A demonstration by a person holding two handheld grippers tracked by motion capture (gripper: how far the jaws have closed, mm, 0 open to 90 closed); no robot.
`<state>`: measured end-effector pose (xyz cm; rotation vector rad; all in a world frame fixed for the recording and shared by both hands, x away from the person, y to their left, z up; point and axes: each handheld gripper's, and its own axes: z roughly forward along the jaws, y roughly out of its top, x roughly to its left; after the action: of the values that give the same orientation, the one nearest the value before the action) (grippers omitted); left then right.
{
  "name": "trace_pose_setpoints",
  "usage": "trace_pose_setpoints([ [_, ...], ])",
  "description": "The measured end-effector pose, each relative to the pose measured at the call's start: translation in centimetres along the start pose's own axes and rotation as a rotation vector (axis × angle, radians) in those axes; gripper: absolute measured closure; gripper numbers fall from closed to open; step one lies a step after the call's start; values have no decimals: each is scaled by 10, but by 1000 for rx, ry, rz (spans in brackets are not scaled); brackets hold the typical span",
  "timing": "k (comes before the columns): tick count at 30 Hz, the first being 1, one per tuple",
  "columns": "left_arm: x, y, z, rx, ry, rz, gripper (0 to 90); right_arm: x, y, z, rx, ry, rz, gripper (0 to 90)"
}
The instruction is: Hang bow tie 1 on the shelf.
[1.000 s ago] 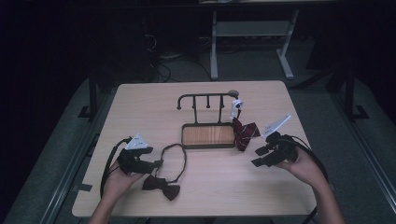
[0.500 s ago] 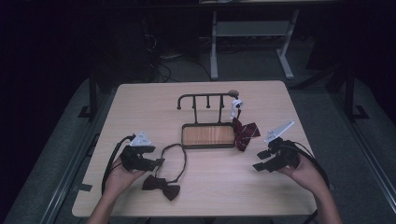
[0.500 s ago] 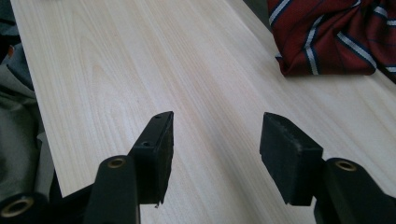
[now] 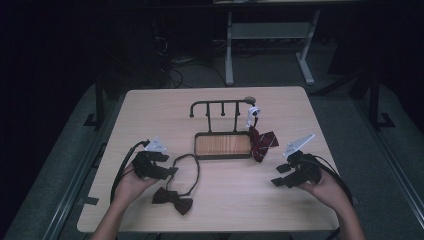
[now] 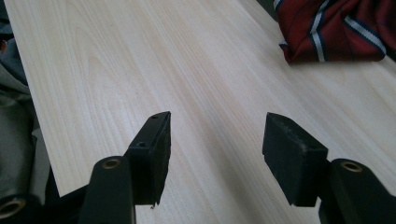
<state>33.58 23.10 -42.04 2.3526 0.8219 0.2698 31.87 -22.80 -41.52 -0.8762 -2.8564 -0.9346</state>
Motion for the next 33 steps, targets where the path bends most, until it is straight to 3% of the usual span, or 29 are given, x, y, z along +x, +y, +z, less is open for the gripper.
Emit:
trace_pose_setpoints([
  [15, 5, 17, 9, 76, -6, 26, 428, 3, -4, -3, -4, 3, 0, 431],
  [20, 10, 20, 14, 87, -8, 17, 451, 2, -5, -4, -11, 5, 4, 433],
  [33, 27, 28, 35, 152, -5, -1, 597, 2, -8, -8, -20, 8, 13, 438],
])
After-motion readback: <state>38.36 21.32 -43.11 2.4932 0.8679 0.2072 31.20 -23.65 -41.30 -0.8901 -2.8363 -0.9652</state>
